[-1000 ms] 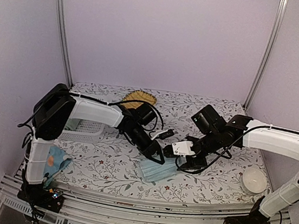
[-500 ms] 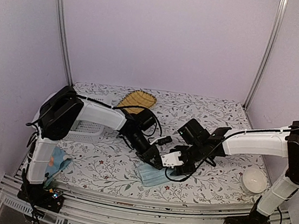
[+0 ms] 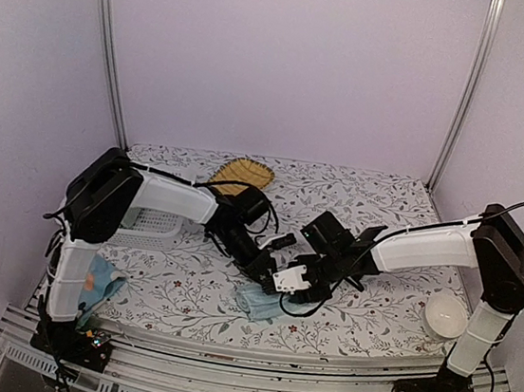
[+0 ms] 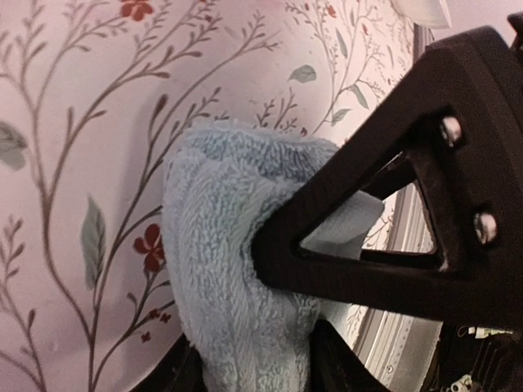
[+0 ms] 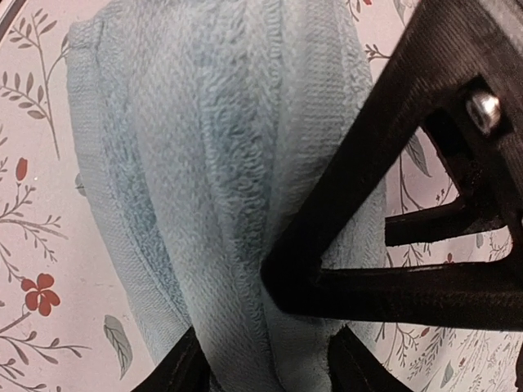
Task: Roll the towels
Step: Adjust the towel at the center of the board.
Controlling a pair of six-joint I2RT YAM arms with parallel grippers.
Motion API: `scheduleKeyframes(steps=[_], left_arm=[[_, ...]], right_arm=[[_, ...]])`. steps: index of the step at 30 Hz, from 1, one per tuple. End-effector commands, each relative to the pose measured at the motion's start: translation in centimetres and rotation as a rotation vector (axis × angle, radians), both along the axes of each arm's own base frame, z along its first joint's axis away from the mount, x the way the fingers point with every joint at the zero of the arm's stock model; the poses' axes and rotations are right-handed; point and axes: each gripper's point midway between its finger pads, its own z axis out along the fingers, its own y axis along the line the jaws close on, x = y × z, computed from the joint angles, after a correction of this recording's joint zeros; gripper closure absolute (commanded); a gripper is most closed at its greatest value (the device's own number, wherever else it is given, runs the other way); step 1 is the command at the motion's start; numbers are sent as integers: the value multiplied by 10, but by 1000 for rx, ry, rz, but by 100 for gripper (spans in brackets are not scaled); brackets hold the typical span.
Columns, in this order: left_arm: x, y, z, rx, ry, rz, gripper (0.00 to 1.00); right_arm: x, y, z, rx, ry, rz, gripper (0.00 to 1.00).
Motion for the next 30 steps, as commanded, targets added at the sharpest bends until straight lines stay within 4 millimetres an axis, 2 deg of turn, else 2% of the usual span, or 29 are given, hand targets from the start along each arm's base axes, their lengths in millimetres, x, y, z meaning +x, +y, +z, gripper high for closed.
scheduleKeyframes(steps=[1, 4, 5, 6, 12, 15, 16, 21, 30], left_arm=[[28, 11, 30, -5, -227, 71, 54], [32, 19, 48, -30, -328, 112, 50], [34, 21, 62, -54, -366, 128, 49], [32, 23, 69, -74, -388, 134, 48], [6, 30, 93, -168, -517, 153, 46], [-10, 34, 93, -159, -660, 159, 43], [-16, 36, 88, -145, -697, 152, 43], [-38, 29, 86, -176, -849, 151, 39], [-46, 36, 90, -248, -955, 227, 38]], right_arm=[[-32, -28, -52, -153, 155, 11, 50], [-34, -28, -55, -155, 167, 7, 51], [-34, -28, -56, -157, 170, 3, 51], [-33, -28, -57, -159, 176, -2, 52], [-36, -27, -54, -150, 207, -28, 55], [-39, -25, -49, -137, 224, -40, 55], [-40, -25, -49, -134, 233, -42, 55], [-44, -19, -42, -115, 274, -52, 55], [-48, -15, -38, -113, 326, -60, 55]])
